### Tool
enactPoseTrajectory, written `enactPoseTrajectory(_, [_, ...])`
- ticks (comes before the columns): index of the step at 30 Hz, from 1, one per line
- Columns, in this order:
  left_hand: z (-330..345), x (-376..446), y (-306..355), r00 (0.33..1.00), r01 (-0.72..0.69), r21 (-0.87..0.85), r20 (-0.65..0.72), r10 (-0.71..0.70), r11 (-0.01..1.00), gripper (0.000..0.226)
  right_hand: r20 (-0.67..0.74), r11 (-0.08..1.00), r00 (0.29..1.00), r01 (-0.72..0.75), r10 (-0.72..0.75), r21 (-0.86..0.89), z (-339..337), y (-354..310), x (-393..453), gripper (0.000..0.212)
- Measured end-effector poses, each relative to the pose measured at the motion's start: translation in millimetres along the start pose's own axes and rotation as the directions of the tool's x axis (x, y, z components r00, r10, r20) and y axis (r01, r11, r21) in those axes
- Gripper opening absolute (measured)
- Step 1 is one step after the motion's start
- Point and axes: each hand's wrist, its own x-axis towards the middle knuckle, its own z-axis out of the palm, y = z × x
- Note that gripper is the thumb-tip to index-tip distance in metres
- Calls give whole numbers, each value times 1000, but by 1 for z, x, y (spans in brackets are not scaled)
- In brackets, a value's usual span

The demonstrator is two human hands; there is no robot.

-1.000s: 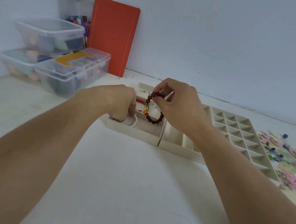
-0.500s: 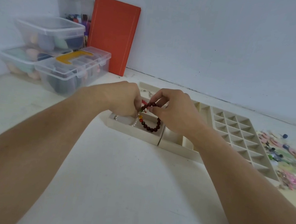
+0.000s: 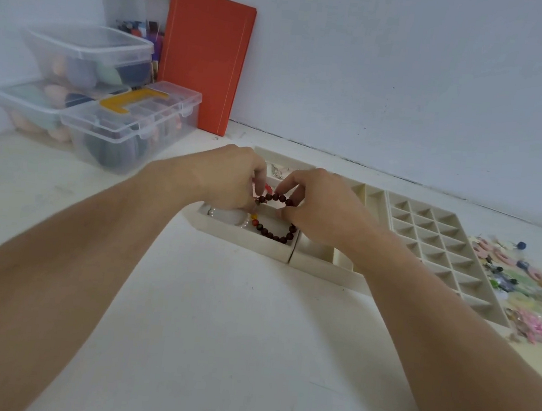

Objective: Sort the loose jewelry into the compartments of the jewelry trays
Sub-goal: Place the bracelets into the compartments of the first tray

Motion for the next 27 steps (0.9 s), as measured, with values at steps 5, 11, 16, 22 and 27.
enactPoseTrajectory(5, [2,-1,0,1000,-28,-25,7,28,999,12,54,996,998,12,-8,-91,2,-1,-1,12])
enactPoseTrajectory(11, [2,-1,1,998,-49,-9,27,50,999,18,33,992,999,9,-5,-127,1,-3,-2,20])
enactPoseTrajectory(16, [3,-1,2,998,-56,-8,15,56,998,13,-12,991,1000,3,-4,-135,-8,-3,-3,13])
enactPoseTrajectory(22, [6,0,2,999,-41,23,35,40,999,16,28,966,998,-53,63,-253,-10,-4,-6,9])
enactPoseTrajectory(27, [6,0,1,999,-13,11,30,13,1000,13,72,948,990,-97,124,-302,-5,-7,-6,15])
